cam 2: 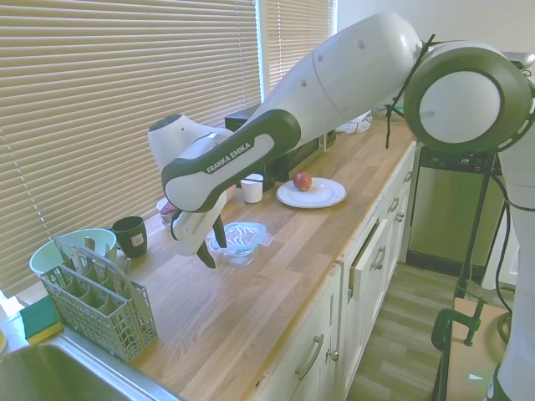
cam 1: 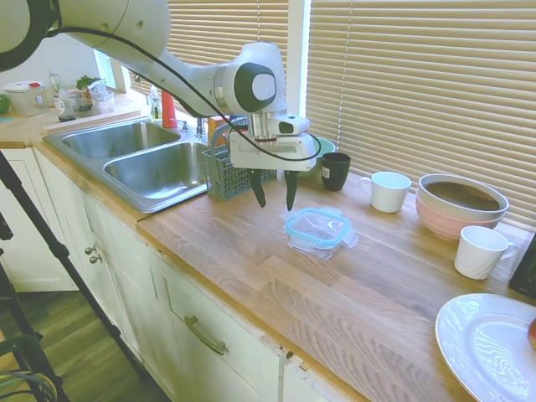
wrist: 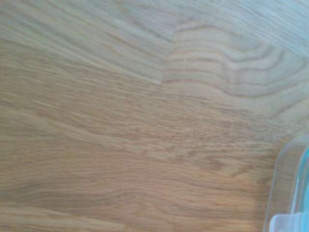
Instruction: Cover the lid of the food container
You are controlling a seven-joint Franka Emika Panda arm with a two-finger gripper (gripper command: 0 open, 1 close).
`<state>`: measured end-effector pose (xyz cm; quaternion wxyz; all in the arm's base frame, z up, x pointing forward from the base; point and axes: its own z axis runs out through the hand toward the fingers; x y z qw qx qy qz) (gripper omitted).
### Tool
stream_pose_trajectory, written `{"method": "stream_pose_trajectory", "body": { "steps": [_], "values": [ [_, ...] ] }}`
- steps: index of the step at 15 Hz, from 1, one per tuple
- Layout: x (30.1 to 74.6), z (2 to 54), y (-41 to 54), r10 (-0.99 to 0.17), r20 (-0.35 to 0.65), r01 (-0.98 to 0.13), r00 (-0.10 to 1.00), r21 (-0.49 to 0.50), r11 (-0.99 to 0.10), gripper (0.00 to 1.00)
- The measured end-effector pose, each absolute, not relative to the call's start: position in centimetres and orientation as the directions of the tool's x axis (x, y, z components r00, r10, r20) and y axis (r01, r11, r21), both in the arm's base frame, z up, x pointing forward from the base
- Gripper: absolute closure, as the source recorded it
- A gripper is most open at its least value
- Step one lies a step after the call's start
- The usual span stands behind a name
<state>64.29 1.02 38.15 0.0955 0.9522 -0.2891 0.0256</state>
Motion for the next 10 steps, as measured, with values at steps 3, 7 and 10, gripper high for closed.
{"method": "stream_pose_trajectory", "body": {
  "steps": [3,7,10],
  "values": [
    [62.0,40.7,1.2,-0.562,0.113,-0.573,0.819,0.126,-0.81,0.0],
    [55.5,45.7,1.5,-0.604,0.12,-0.613,0.788,0.058,-0.788,0.0],
    [49.9,46.0,0.6,-0.649,0.082,-0.652,0.756,0.011,-0.758,0.0]
  ]
}}
